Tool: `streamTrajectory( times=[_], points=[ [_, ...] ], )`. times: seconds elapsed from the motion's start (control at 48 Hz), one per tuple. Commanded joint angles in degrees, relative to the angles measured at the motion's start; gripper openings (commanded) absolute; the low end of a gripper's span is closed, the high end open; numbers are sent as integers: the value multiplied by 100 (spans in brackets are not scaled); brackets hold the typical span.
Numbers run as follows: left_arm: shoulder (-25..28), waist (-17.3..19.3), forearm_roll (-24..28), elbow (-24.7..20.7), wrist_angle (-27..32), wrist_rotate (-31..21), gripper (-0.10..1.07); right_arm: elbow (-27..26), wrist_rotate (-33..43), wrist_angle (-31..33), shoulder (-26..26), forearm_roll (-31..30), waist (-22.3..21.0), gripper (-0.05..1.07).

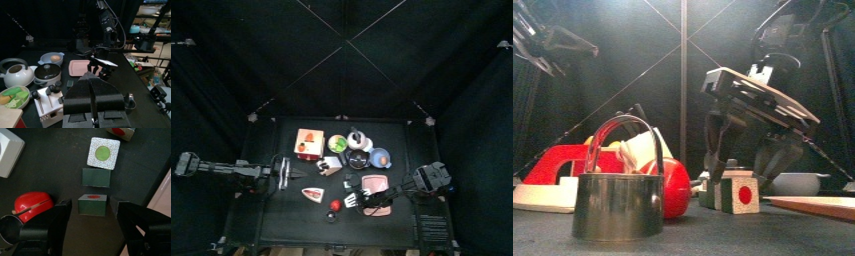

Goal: Grab pot lid

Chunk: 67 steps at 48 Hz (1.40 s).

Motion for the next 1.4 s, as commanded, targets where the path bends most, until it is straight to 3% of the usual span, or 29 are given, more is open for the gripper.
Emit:
streamTrajectory(
  times=[0.0,0.354,0.625,0.812,0.979,1.375],
  points=[
    [26,9,-9,-70,-26,9,0,-105,-9,0,-202,-44,18,94],
    [26,9,-9,-70,-26,9,0,-132,-9,756,-844,-1125,-44,94],
    [26,9,-18,-62,-18,-9,0,237,0,1336,-1512,-2171,-501,93],
    [18,9,-141,-44,-18,0,0,501,9,1336,-1679,-2628,-1037,93],
    [18,9,-202,9,-9,9,0,721,9,1248,-1617,-2681,-1459,93],
    [26,62,-202,18,44,9,0,879,9,334,-1354,-2628,-2224,93]
  ],
)
